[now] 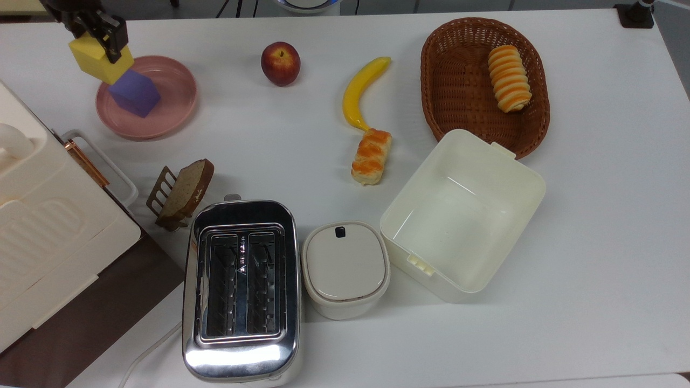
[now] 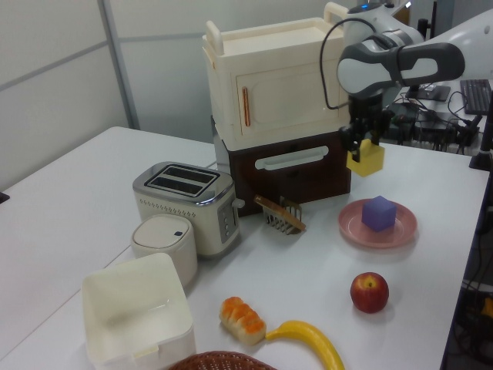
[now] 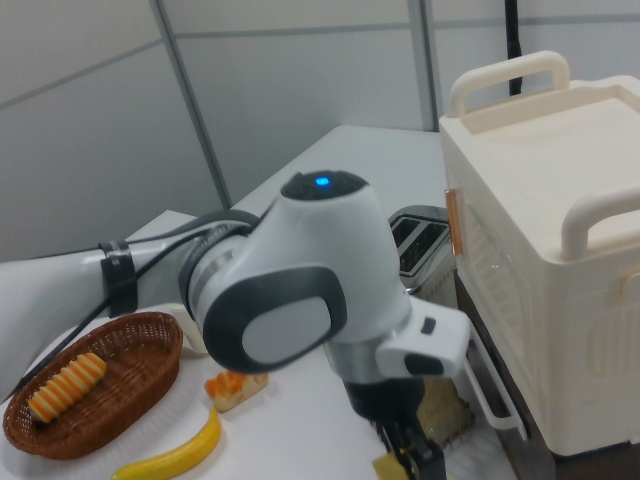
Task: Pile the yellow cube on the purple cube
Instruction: 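Carry the yellow cube over the purple cube on the pink plate, then lower the yellow cube onto the purple cube and open the gripper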
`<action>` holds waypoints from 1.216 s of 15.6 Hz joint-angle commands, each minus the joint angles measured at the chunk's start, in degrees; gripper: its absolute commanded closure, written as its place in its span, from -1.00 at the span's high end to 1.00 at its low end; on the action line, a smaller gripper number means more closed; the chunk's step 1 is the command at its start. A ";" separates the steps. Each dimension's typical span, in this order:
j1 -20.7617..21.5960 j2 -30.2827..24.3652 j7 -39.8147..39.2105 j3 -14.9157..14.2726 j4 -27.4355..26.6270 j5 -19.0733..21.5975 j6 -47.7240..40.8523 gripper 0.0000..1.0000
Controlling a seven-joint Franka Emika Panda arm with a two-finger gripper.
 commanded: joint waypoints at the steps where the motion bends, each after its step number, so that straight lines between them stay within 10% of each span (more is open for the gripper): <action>1: 2.77 -1.41 -5.73 -3.66 -3.66 0.90 0.51 -0.87; 19: 2.68 3.07 -10.32 -5.95 -5.68 0.90 2.44 -0.85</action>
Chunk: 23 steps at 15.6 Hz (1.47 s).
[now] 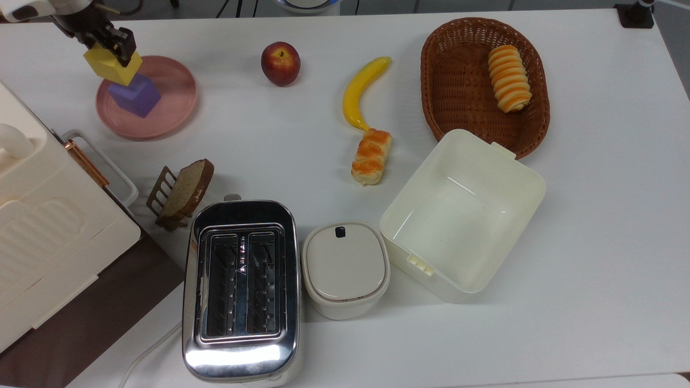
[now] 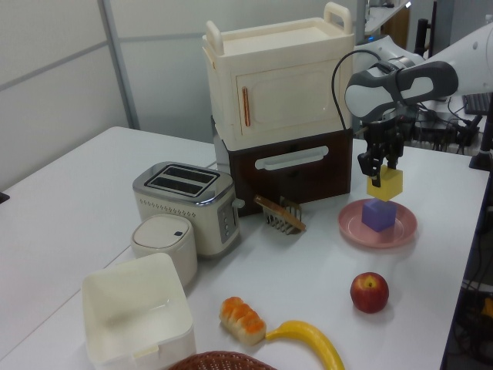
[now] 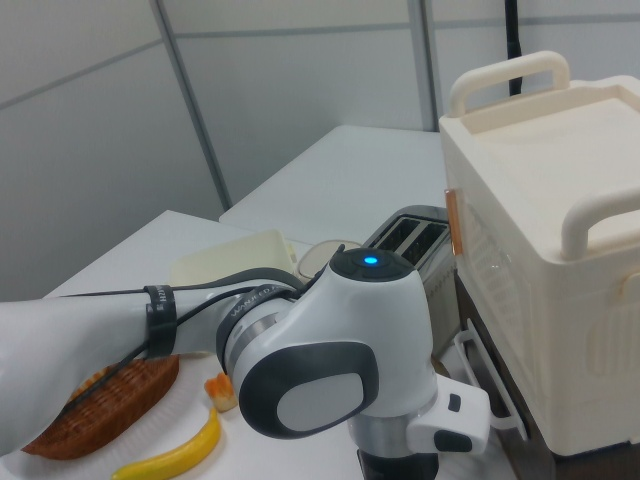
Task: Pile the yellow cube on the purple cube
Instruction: 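Lower the yellow cube onto the purple cube and open the gripper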
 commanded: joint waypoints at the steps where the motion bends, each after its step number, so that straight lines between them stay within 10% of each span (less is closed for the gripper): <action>1: 1.33 0.18 -1.64 -1.36 -1.05 0.88 2.55 -0.85; 13: 2.29 2.91 -1.64 -0.92 -1.32 0.79 5.19 -0.75; 14: 2.29 2.91 -1.64 -0.92 -1.49 0.79 5.10 -0.45; 16: 2.29 2.91 -1.38 -0.92 -1.58 0.71 5.01 0.99; 23: 2.20 1.77 -1.30 -1.09 -1.58 -0.43 4.22 1.00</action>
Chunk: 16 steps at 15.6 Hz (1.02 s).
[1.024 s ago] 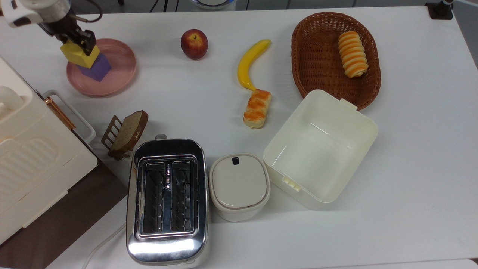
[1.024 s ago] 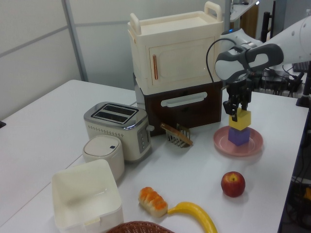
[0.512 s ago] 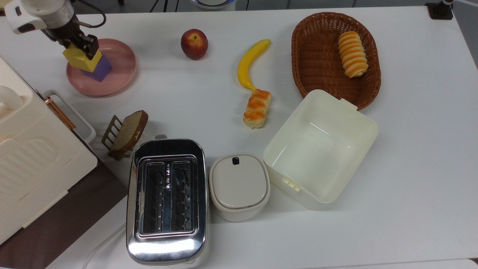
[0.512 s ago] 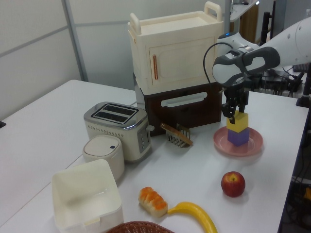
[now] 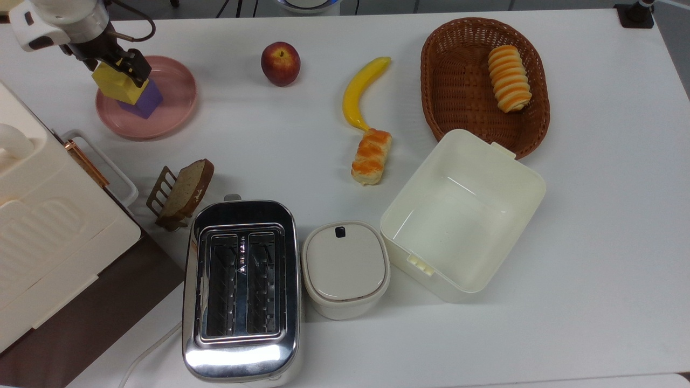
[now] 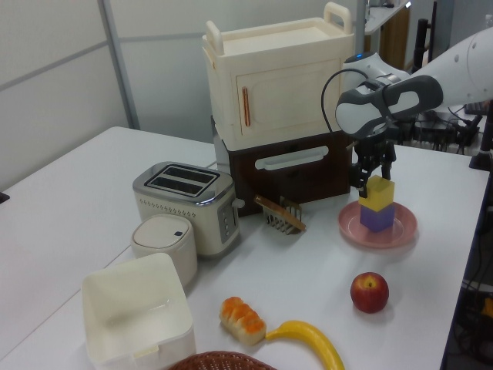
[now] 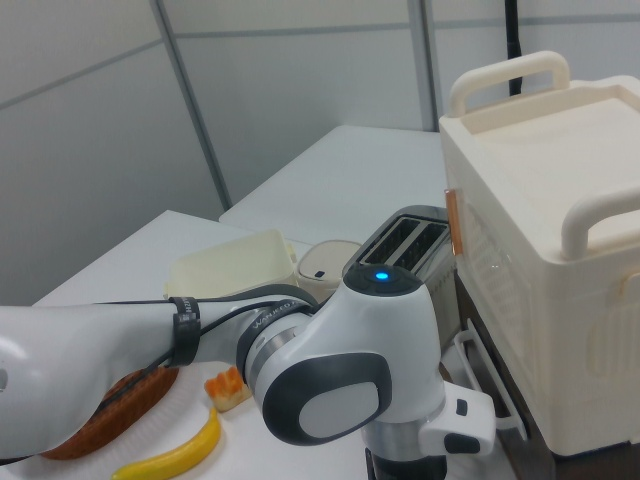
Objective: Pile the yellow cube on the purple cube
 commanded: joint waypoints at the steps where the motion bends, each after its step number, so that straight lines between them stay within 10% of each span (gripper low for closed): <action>1: 0.93 -2.59 -0.56 -1.08 -1.43 -0.68 0.03 1.00; 7: 1.10 -10.15 2.59 -0.38 2.59 -0.68 -10.05 1.00; 13: 1.54 -10.33 25.34 12.53 10.52 0.20 -15.27 1.00; 16: 10.74 -9.37 27.66 9.58 11.83 -0.77 -14.74 1.00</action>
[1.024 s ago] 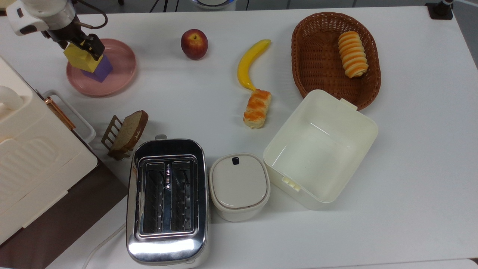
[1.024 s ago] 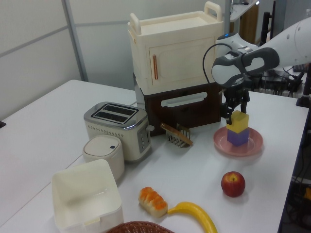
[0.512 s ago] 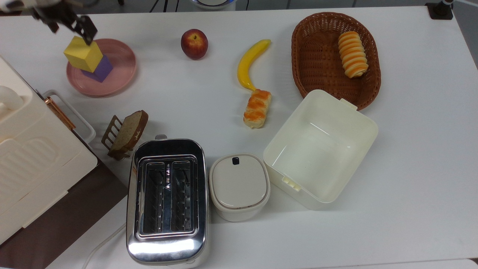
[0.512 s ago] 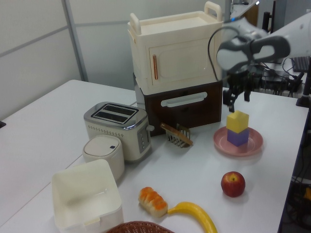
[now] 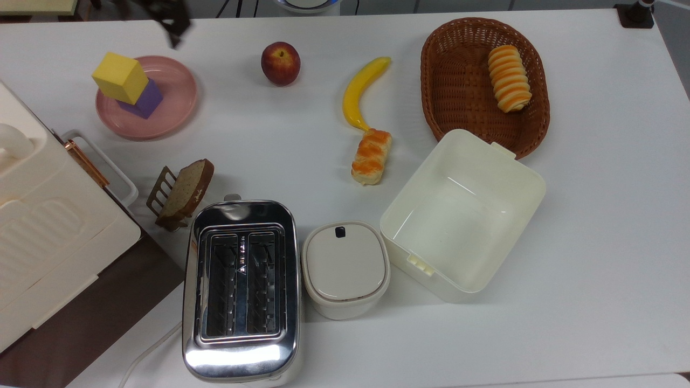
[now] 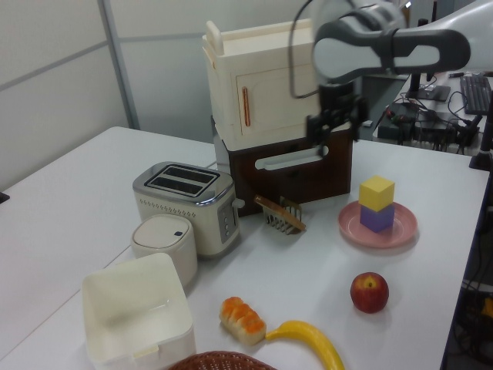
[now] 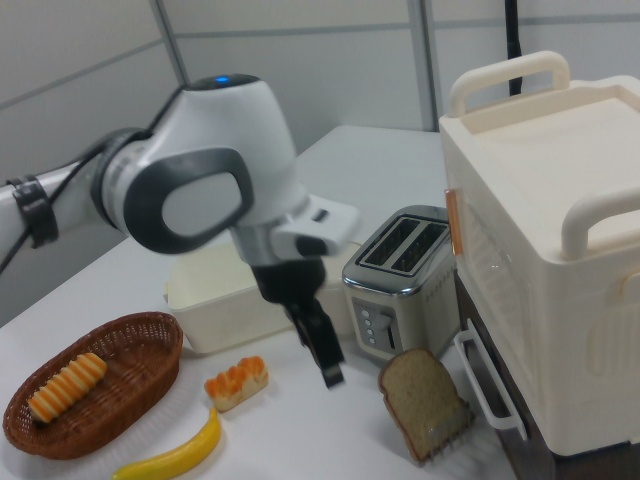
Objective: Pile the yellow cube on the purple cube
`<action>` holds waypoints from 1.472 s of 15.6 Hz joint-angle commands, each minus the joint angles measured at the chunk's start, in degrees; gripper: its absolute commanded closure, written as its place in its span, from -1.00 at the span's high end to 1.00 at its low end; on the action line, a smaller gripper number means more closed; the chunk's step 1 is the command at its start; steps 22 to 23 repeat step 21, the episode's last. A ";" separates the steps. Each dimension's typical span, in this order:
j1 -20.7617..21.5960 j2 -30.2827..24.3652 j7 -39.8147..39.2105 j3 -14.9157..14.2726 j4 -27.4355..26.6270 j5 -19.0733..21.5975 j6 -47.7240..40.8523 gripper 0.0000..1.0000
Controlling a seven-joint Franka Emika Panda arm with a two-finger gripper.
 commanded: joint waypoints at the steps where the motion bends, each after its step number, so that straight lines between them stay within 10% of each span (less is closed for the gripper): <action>1: 10.77 1.49 2.90 -5.95 2.53 -0.68 -0.18 1.00; 4: 16.41 1.49 -2.18 -9.58 3.42 -0.25 -0.88 1.00; 11: 14.41 1.49 -15.27 -9.59 5.97 8.45 -7.55 1.00; 23: 14.31 1.23 -17.23 -9.14 5.97 8.64 -9.84 1.00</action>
